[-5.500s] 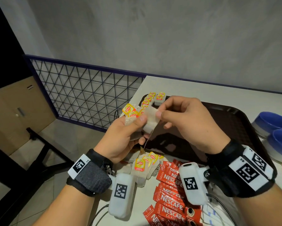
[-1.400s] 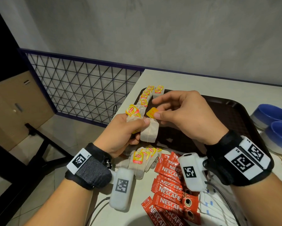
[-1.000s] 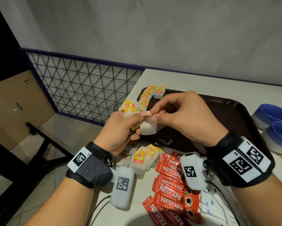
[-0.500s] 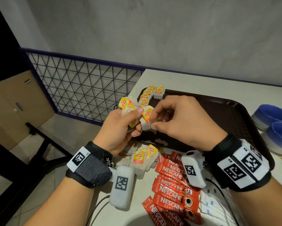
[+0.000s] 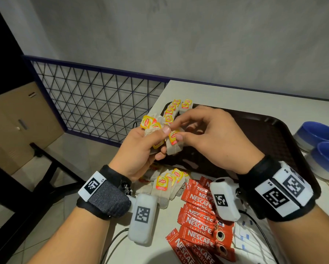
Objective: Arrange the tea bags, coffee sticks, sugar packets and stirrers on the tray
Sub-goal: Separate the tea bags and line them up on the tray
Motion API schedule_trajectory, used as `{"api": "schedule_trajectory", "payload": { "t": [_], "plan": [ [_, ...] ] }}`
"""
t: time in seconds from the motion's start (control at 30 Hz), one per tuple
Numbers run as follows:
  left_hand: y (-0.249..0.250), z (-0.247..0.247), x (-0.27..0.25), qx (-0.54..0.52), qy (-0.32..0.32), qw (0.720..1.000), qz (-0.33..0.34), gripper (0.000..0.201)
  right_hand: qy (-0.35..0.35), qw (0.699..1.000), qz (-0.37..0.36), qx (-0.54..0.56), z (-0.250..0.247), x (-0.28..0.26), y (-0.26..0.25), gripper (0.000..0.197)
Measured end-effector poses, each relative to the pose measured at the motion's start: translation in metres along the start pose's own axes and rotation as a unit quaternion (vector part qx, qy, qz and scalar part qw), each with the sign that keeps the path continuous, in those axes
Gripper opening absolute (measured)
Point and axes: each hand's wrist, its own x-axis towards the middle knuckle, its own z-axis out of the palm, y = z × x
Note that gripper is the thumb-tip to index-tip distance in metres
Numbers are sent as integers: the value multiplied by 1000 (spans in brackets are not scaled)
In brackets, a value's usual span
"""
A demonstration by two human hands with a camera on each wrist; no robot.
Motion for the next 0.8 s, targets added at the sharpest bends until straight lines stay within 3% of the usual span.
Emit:
{"api": "schedule_trajectory", "payload": {
  "t": [0.13, 0.27, 0.4, 0.47, 0.67, 0.8],
  "plan": [
    [1, 0, 0, -10, -1, 1000, 5, 20, -7, 1000, 14, 17, -2, 1, 3, 16],
    [1, 0, 0, -11, -2, 1000, 2, 21, -3, 998, 31, 50, -3, 1, 3, 23],
    [1, 1, -2, 21, -2, 1000, 10, 8, 7, 995, 43, 92, -4, 1, 2, 26],
    [0, 0, -2, 25, -2, 1000, 11, 13, 4, 993, 48, 105, -4, 1, 1, 29],
    [-1, 2, -2, 19, 19, 1000, 7, 14, -69, 990, 82, 91, -9, 2, 2, 40],
    [0, 2, -2, 36, 4, 999, 12, 16, -85, 988, 110, 72, -11, 0, -2, 27]
  ]
}}
